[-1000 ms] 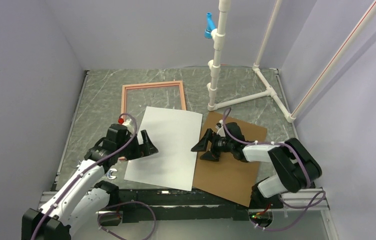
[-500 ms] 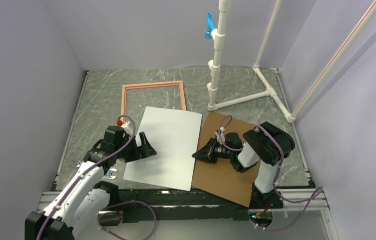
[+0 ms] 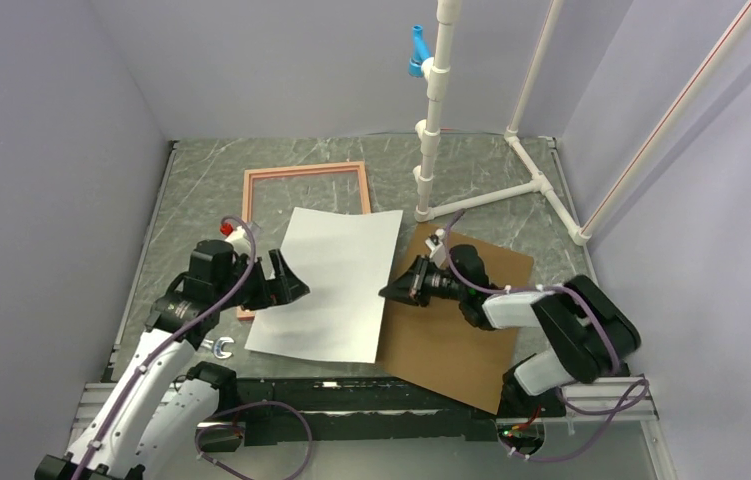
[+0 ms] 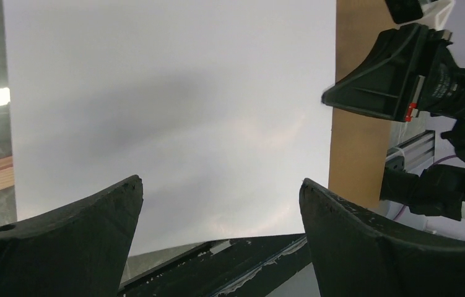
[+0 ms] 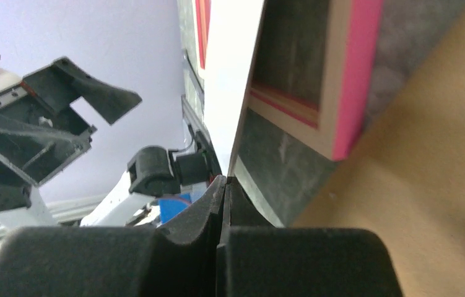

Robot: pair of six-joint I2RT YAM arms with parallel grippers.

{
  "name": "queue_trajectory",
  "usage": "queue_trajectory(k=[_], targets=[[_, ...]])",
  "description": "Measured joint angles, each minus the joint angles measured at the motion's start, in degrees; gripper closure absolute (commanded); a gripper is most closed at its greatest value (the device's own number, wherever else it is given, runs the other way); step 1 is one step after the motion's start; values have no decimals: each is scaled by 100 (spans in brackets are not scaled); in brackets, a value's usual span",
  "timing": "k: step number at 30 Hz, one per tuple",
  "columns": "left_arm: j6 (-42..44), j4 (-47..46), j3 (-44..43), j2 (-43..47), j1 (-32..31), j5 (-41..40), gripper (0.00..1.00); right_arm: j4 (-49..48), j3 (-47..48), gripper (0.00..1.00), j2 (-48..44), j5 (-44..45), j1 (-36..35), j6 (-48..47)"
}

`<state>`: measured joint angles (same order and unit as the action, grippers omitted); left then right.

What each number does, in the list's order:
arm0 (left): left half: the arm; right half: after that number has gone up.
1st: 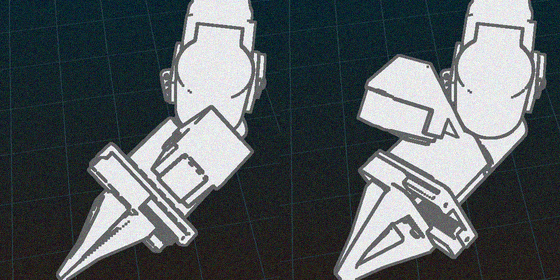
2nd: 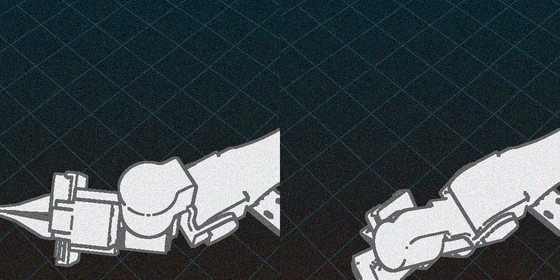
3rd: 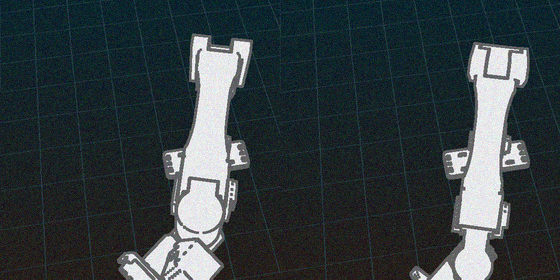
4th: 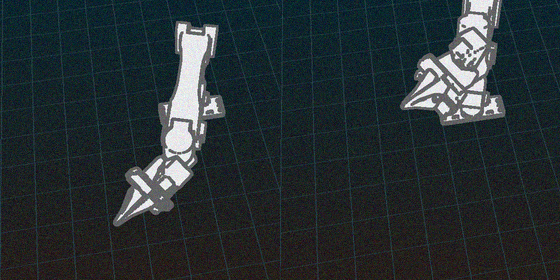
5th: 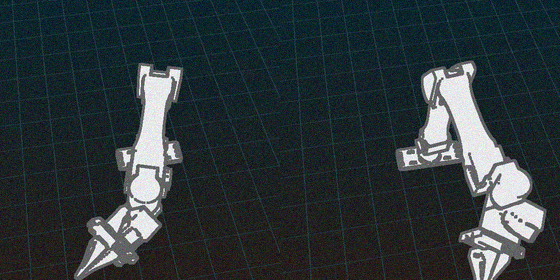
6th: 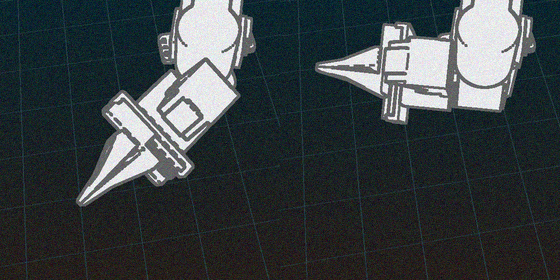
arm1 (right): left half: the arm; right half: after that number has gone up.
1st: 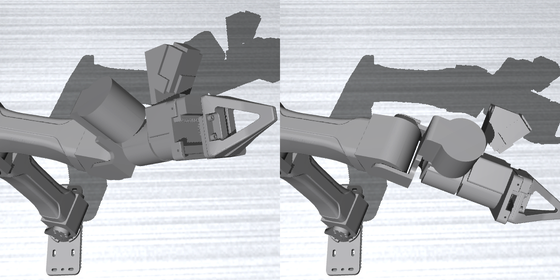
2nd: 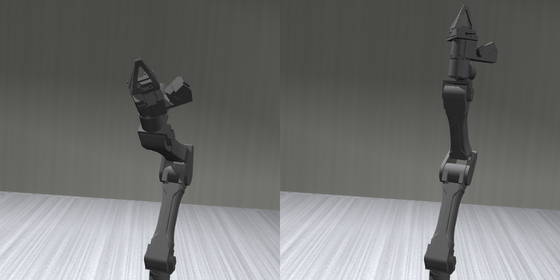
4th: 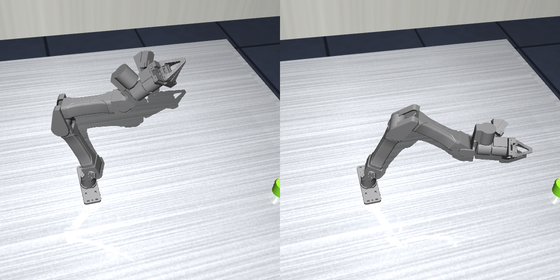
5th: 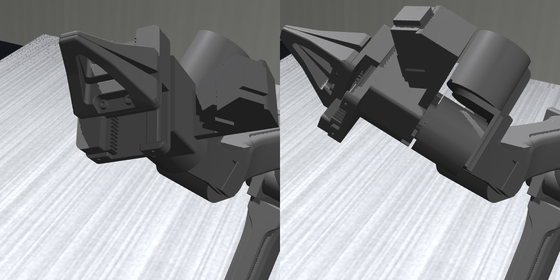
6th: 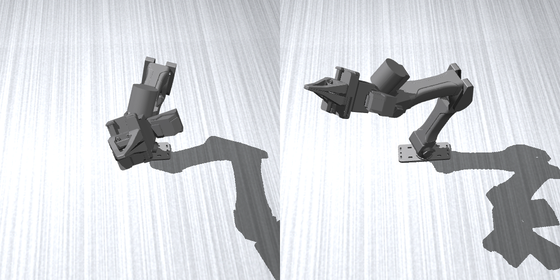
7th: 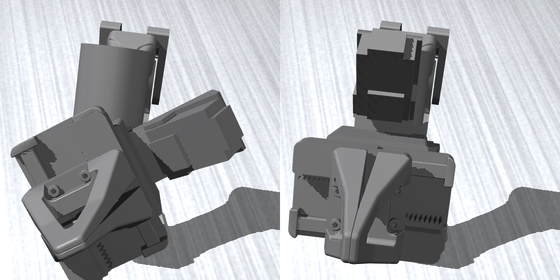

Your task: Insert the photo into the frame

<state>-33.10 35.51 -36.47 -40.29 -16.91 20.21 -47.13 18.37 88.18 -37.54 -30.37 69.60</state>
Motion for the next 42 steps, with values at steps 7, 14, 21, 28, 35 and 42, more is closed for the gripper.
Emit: queue_trajectory(k=[7, 14, 21, 28, 35, 42], targets=[[107, 796, -1062, 4, 0, -505, 1, 3233, 1598, 100, -1150, 750, -87, -1458], [31, 791, -1958, 9, 0, -605, 1, 5796, 3550, 100, -765, 1421, -203, -2608], [-197, 568, -1217, 317, 0, -592, 1, 7257, 5082, 100, 7, 2109, -664, -3324], [-216, 586, -1084, 201, 0, -581, 1, 8303, 6452, 100, 820, 2686, -1064, -3733], [-216, 588, -1084, 363, 0, -599, 1, 9042, 7849, 100, 1604, 3119, -1309, -3987], [-216, 588, -1084, 415, 0, -599, 0, 9560, 9106, 100, 2455, 3442, -1408, -4186]])
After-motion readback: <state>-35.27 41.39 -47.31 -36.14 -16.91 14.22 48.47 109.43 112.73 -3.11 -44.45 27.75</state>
